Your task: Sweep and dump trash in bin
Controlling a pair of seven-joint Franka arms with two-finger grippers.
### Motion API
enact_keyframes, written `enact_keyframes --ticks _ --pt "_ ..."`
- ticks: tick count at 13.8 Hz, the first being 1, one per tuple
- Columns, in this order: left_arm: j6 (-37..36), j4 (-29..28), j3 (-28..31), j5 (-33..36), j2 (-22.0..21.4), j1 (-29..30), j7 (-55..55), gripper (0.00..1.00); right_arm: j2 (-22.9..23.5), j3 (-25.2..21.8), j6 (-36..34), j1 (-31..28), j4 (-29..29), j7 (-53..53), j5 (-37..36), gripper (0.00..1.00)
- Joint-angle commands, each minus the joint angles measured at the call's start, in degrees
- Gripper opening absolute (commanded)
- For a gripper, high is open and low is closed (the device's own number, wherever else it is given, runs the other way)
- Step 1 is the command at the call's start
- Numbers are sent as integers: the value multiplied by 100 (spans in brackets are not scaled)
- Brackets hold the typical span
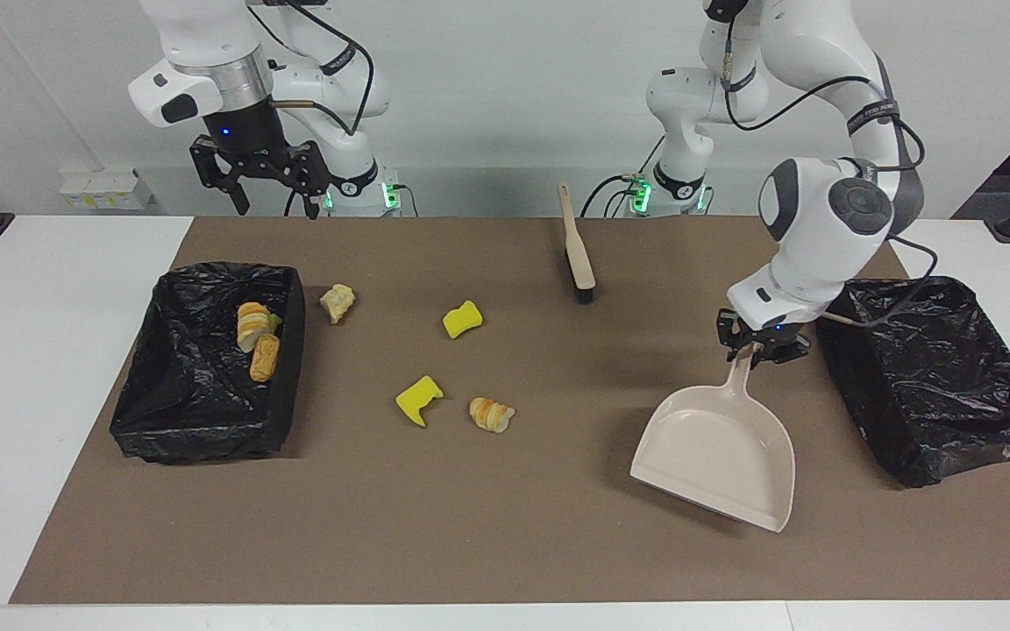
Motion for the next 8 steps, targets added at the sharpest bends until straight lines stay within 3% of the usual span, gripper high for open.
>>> enact_keyframes --ticks 1,4,8 --pt "-339 442 -64 43 235 438 1209 0 -67 61 -102 64 -95 -77 84 100" --pt "-235 329 -55 43 201 641 2625 0 -225 88 -93 493 -419 107 163 100" --pt "-164 4 -55 -27 60 1054 5034 0 -498 88 -49 1520 -956 1064 206 100"
